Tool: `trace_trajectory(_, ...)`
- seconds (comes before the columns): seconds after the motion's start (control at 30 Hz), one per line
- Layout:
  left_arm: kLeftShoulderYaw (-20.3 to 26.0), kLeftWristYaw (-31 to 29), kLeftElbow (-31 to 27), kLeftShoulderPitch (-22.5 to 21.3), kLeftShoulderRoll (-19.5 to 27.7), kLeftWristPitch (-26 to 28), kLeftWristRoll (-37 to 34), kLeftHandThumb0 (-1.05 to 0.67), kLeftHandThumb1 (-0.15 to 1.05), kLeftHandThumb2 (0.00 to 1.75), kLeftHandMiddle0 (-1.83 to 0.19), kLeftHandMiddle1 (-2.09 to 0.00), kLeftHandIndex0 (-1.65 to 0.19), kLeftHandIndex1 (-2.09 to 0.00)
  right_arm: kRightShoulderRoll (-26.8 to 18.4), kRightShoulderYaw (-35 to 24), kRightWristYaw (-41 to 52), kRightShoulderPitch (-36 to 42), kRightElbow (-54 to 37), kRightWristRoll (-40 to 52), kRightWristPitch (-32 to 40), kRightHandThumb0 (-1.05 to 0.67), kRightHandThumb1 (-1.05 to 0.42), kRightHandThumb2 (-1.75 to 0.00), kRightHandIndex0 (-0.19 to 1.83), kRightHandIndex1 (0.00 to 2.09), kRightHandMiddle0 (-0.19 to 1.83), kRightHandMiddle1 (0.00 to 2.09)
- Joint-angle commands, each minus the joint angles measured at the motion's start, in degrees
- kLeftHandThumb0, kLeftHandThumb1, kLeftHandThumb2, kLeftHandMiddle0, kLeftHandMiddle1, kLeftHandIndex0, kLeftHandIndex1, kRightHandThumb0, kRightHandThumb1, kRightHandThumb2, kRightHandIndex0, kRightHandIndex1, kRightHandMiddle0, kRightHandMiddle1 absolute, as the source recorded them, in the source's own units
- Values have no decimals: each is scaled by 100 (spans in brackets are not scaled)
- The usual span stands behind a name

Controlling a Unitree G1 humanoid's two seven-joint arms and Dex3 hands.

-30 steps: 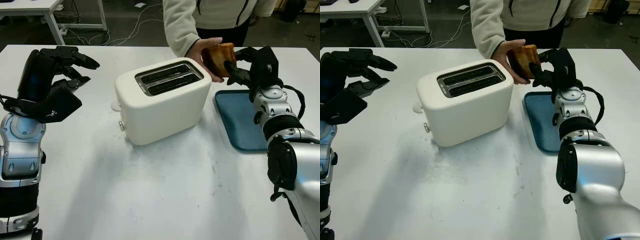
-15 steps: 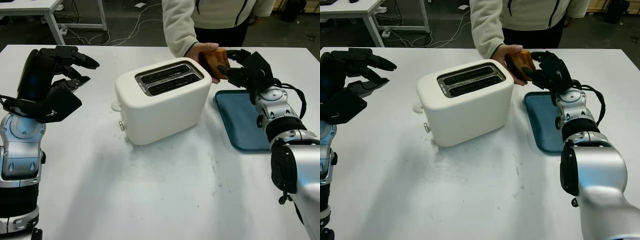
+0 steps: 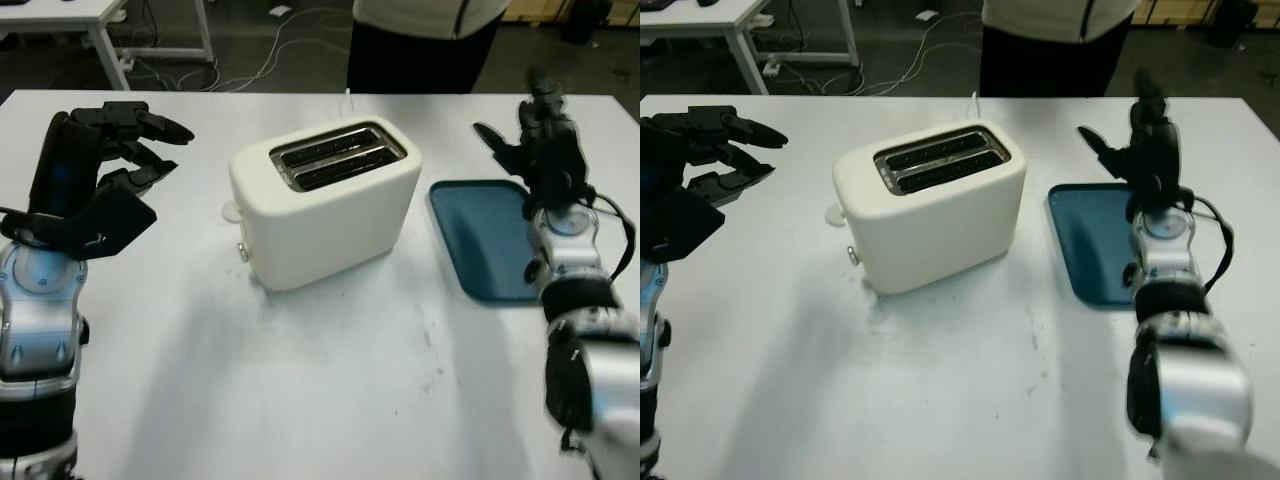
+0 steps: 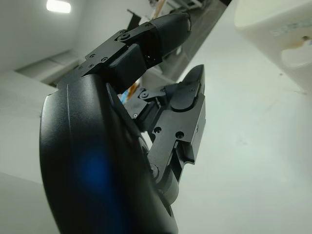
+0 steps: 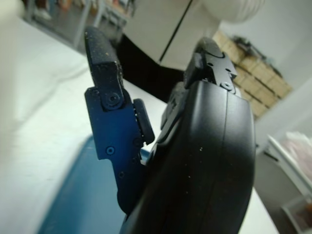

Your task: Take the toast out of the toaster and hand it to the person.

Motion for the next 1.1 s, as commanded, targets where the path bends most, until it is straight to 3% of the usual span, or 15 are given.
trace_trajectory(0.0, 31, 64, -193, 204, -178, -43, -150, 0, 91, 3, -83, -111, -92, -55, 320, 68, -22, 713, -1292, 185, 329, -47, -92, -8, 27, 11, 19, 7)
trace_trajectory(0.2, -41, 185, -634, 763, -689, 42, -216, -6, 92, 16, -70, -111, -81, -59, 911, 593, 113, 2332, -3853, 278, 1254, -41, -92, -25, 32, 10, 27, 6)
trace_trajectory(0.43, -93, 462, -1502, 1564, -1219, 289, -57, -9, 92, 24, -52, -111, -62, -59, 1216, 829, 260, 3370, -5099, 421, 1654, -32, -92, -36, 28, 8, 27, 4)
trace_trajectory(0.63, -413, 694, -1906, 1938, -1712, 610, 13, -3, 92, 30, -28, -103, -37, -51, 1562, 1069, 106, 3963, -5397, 283, 2026, -38, -92, -35, 33, 11, 33, 6)
trace_trajectory(0.73, -559, 766, -1775, 2037, -1872, 520, 4, -2, 92, 34, -19, -100, -29, -48, 1646, 1267, -87, 4172, -5410, -84, 2235, -42, -92, -40, 37, 13, 35, 6)
trace_trajectory(0.9, -804, 905, -1574, 2240, -1957, 385, 208, 0, 92, 34, -25, -109, -34, -52, 1842, 1392, -436, 4278, -5168, -468, 2233, -42, -92, -44, 45, 16, 42, 8)
trace_trajectory(1.07, -1021, 1062, -1108, 2457, -1995, -147, 289, -1, 92, 34, -31, -110, -38, -56, 1877, 1427, -805, 4134, -4659, -931, 2048, -41, -92, -43, 51, 20, 48, 9)
